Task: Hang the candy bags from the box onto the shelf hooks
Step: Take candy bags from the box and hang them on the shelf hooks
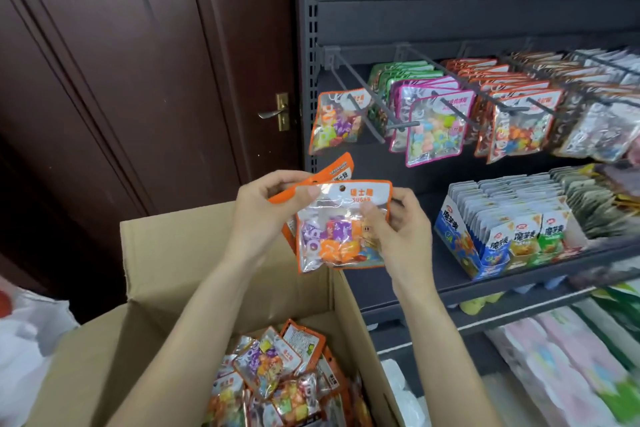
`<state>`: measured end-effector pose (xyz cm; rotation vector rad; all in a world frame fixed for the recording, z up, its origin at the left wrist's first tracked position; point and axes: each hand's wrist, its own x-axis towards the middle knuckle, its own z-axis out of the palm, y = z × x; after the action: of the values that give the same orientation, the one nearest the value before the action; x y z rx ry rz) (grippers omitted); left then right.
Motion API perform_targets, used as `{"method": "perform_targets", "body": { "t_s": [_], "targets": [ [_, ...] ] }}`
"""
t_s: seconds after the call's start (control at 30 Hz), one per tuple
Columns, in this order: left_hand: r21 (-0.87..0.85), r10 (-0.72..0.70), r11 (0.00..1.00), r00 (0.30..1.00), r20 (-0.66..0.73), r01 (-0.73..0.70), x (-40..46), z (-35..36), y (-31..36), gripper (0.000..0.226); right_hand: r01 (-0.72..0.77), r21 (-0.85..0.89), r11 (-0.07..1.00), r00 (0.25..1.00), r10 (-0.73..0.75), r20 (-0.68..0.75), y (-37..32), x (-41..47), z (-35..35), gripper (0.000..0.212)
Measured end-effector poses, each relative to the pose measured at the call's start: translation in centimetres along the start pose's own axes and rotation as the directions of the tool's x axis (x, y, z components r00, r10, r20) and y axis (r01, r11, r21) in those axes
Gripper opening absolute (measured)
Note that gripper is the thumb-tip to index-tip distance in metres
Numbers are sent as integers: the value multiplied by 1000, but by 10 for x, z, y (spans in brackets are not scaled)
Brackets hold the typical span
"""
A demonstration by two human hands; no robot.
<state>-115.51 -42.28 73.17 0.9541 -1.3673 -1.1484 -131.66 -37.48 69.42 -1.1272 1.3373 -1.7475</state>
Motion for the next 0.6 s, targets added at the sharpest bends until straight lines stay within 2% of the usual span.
{"method": "perform_targets", "body": {
  "t_s": [0.13, 0.2, 0.27, 0.4, 0.6],
  "targets": [
    [162, 100, 981, 994, 46, -107, -6, 6, -4, 11, 139, -51, 989, 983, -144, -112, -6, -1, -10, 27],
    [332, 189, 923, 981, 53, -196, -6, 9, -4, 10, 231, -145, 962, 956, -253, -151, -9, -1, -15, 27],
    [417, 234, 873, 968, 96, -252, -6, 12, -2, 12, 311, -234, 921, 920, -354, -169, -12, 3, -19, 22],
    [438, 243, 858, 963, 117, -270, 0, 18, 3, 10, 390, -336, 857, 879, -455, -141, -20, 20, -27, 21],
    [436, 257, 858, 962, 95, -273, 14, 25, 5, 11, 394, -360, 846, 886, -454, -97, -18, 48, -29, 24]
  ]
}}
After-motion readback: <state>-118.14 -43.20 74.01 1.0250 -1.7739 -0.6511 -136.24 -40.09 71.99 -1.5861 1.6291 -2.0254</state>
